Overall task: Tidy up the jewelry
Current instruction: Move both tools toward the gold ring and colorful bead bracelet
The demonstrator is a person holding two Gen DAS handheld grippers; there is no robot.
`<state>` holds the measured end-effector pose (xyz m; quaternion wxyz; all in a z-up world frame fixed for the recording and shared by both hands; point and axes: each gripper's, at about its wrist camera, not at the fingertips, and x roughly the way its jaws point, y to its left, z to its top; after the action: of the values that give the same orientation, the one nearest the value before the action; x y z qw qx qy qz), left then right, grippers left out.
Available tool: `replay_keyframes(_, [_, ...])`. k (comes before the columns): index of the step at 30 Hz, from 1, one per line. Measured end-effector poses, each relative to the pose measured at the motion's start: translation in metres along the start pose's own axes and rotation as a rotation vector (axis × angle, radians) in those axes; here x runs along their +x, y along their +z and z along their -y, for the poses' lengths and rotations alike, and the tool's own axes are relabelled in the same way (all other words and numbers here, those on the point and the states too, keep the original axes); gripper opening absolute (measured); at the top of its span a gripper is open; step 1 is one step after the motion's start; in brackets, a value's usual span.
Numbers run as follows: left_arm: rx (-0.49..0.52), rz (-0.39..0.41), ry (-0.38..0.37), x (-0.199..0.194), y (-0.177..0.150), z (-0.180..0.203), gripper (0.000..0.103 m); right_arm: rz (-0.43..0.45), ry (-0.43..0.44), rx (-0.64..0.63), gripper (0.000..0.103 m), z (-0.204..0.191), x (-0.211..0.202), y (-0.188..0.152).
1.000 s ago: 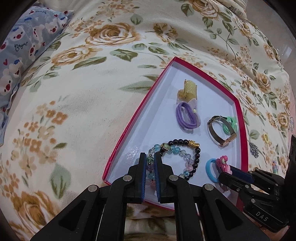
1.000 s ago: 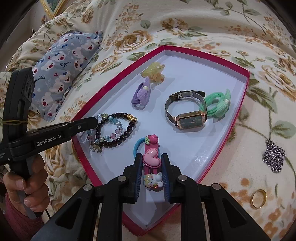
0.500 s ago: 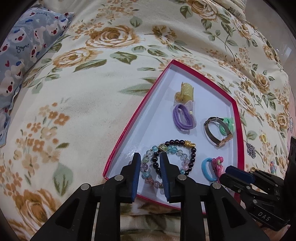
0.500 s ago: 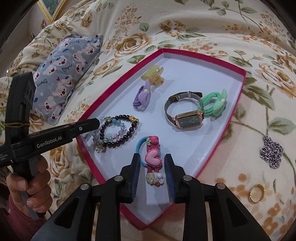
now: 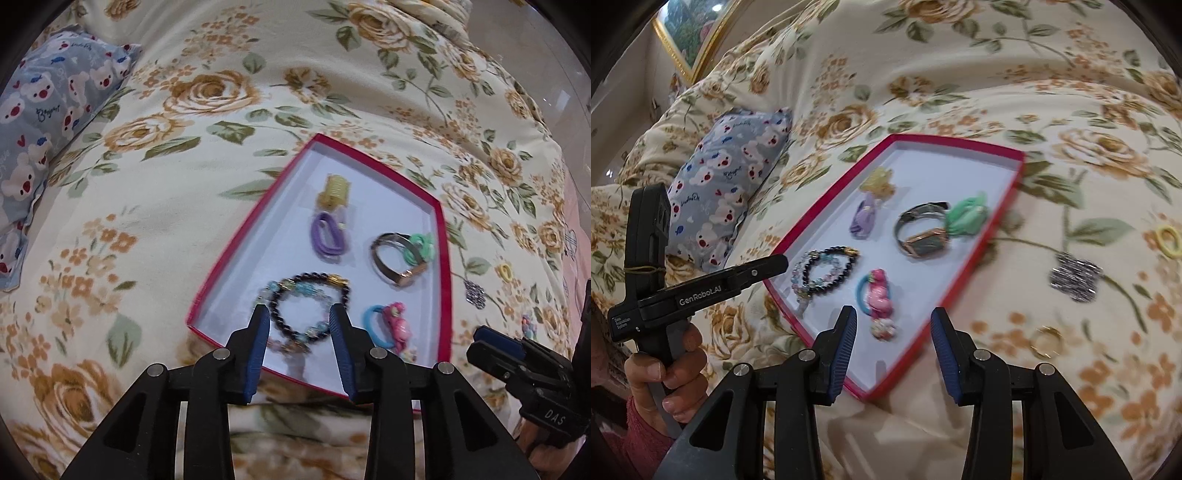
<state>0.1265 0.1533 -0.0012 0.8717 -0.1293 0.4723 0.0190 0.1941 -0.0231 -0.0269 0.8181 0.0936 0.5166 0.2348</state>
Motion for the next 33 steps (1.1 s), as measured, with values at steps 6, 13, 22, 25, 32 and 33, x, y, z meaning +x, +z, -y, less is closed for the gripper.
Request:
replay_keyframes(6, [0.047, -0.018, -0.044, -0.006, -0.007, 0.025, 0.039, 0.032, -0.042, 0.044, 0.043, 0.024, -0.028, -0.011])
replay_keyframes(13, [0.138, -0.036, -0.086, -0.005, -0.014, 0.064, 0.04, 0.092, -0.103, 0.122, 0.044, 0.063, -0.065, -0.021])
replay_keyframes(22, [0.224, -0.073, -0.134, 0.007, -0.019, 0.111, 0.04, 0.142, -0.18, 0.21, 0.044, 0.108, -0.097, -0.034])
replay_keyframes(25, [0.256, -0.082, -0.145, 0.011, -0.021, 0.125, 0.04, 0.15, -0.197, 0.239, 0.044, 0.122, -0.105, -0.04])
replay_keyframes(32, [0.296, -0.106, -0.152, 0.026, -0.025, 0.147, 0.04, 0.159, -0.234, 0.282, 0.044, 0.144, -0.117, -0.051])
replay_keyframes(33, [0.3, -0.111, -0.152, 0.028, -0.024, 0.149, 0.04, 0.16, -0.24, 0.284, 0.044, 0.146, -0.118, -0.052])
